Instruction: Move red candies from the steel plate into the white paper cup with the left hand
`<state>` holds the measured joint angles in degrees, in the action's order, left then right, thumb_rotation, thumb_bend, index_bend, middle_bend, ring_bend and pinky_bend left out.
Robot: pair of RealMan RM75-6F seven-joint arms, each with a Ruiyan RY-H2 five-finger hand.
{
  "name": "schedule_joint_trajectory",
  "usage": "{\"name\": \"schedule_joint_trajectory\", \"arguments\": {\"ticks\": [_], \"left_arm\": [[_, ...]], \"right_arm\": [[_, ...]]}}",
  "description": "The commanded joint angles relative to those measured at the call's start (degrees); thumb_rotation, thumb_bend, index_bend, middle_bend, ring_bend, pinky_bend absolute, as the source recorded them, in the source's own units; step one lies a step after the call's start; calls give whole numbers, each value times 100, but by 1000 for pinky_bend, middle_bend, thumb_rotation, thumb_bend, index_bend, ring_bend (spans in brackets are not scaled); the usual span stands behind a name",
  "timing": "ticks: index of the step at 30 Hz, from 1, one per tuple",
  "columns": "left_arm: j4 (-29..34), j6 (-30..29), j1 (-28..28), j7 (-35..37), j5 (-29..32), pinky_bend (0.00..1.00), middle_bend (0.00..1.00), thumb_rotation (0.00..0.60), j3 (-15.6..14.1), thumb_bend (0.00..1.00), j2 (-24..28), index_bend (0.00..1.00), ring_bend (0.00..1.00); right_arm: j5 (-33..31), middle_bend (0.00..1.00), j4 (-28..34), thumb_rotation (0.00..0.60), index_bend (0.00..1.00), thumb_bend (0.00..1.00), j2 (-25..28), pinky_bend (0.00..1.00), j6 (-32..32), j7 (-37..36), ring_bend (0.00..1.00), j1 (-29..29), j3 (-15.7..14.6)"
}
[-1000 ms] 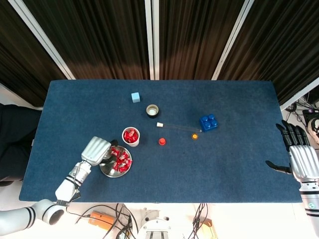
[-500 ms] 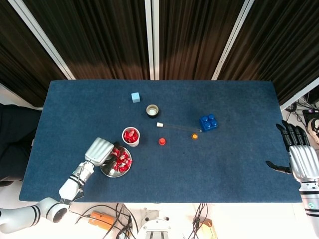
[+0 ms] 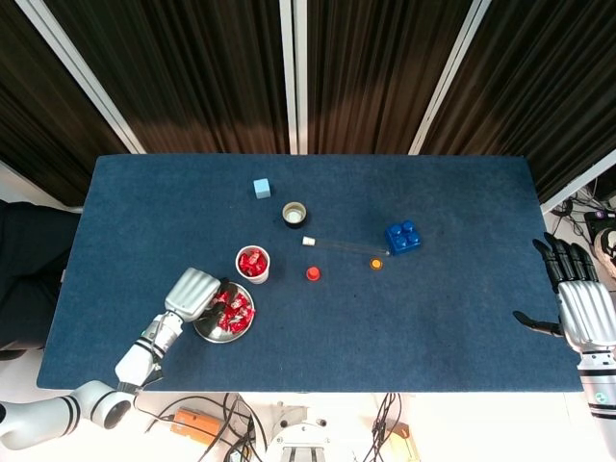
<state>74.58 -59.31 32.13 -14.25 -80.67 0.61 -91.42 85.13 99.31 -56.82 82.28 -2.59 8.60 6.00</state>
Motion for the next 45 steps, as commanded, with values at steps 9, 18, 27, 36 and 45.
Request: {"name": "schedule_joint_trajectory", "arguments": {"ticks": [9, 18, 27, 36, 45], "left_arm": [[549, -474, -93, 273, -131, 747, 969, 600, 234, 434, 408, 609, 902], [1381, -580, 243, 656, -113, 747, 969, 600, 900, 428, 832, 609, 902], [1196, 221, 838, 362, 602, 731, 969, 600, 1235, 394, 457, 596, 902], [1037, 385, 941, -283, 1135, 731, 968, 600, 1115, 235, 345, 504, 902], [1548, -39, 698, -466, 1204, 722, 961, 587, 1019, 97, 702, 287, 887]], "right_arm": [[12, 0, -18, 600, 0, 98, -8, 0, -14, -15, 0, 23, 12], [6, 0, -69, 600, 0, 99, -34, 0, -5, -69, 0, 14, 7], [-36, 0, -172, 600, 0, 98, -44, 0, 23, -182, 0, -47, -20], [-40, 0, -277, 600, 0, 98, -68, 0, -5, -280, 0, -43, -21], [-2, 0, -270, 600, 0, 99, -59, 0, 25, -275, 0, -38, -9]]}}
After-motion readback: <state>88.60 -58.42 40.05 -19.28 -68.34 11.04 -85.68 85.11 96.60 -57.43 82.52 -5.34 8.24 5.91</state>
